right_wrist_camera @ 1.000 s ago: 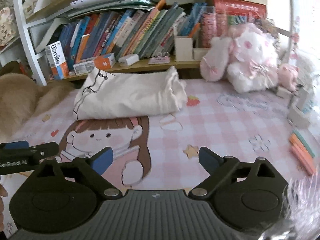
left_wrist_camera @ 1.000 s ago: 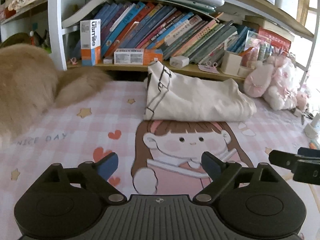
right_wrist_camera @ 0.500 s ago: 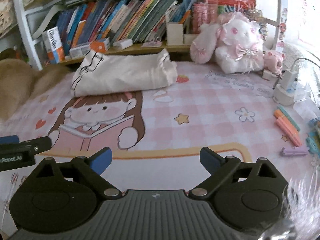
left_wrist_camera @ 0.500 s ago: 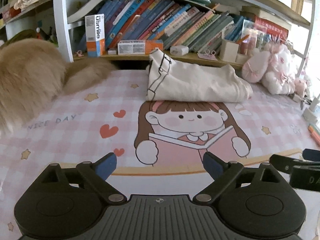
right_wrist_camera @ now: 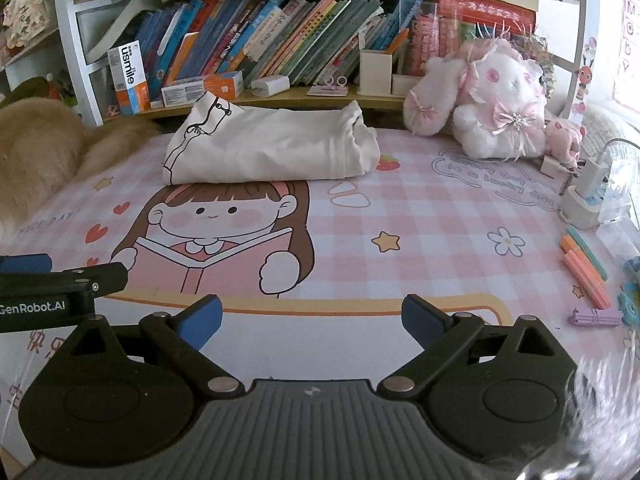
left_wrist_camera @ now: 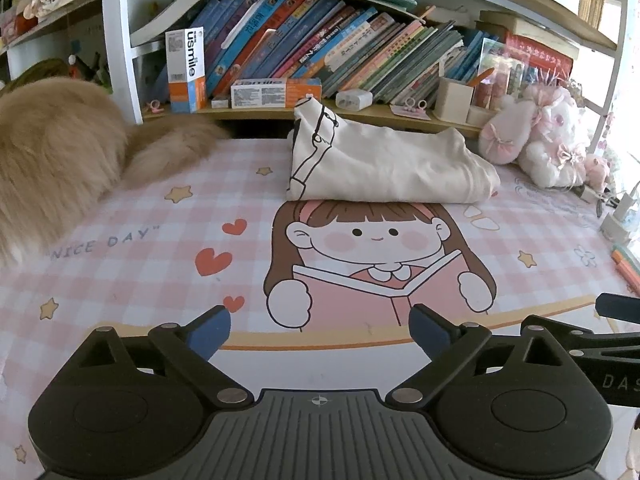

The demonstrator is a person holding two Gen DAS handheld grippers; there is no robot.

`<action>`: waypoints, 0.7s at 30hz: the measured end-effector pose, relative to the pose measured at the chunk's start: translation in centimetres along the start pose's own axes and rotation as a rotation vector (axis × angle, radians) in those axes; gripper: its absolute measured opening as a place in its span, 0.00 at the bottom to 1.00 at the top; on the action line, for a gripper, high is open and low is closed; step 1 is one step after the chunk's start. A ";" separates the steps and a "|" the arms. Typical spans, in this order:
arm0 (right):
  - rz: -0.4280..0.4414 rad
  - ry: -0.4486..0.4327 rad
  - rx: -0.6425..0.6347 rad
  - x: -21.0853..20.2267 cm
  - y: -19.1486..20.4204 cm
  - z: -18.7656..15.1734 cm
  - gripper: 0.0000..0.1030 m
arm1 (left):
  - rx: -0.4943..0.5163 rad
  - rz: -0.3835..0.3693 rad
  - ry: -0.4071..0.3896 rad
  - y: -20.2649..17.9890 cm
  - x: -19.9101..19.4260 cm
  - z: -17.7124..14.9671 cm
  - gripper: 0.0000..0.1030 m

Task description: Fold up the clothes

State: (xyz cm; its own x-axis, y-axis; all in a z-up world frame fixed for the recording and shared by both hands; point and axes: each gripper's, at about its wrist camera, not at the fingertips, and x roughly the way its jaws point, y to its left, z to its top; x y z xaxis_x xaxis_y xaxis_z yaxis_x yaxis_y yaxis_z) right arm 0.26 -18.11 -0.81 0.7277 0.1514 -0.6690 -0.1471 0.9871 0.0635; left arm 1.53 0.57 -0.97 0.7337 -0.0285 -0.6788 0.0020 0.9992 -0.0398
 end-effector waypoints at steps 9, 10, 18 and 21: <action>-0.001 0.012 -0.001 0.4 0.0 0.1 0.94 | 0.036 0.000 0.002 -0.5 0.4 0.0 0.95; -0.003 0.014 -0.001 0.5 0.0 0.1 0.94 | 0.039 0.000 0.003 -0.6 0.4 0.0 0.96; -0.006 0.019 -0.006 0.8 -0.1 0.1 0.94 | 0.041 0.002 0.005 -0.6 0.6 0.1 0.98; -0.005 0.023 -0.003 0.9 -0.1 0.1 0.94 | 0.044 0.010 0.009 -0.6 0.7 0.1 0.99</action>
State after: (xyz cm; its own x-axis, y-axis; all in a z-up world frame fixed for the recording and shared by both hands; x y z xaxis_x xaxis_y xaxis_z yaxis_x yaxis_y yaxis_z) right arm 0.97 -18.11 -1.33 0.7127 0.1456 -0.6862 -0.1456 0.9876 0.0584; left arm 2.10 -0.07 -1.39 0.7280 -0.0187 -0.6853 0.0247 0.9997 -0.0010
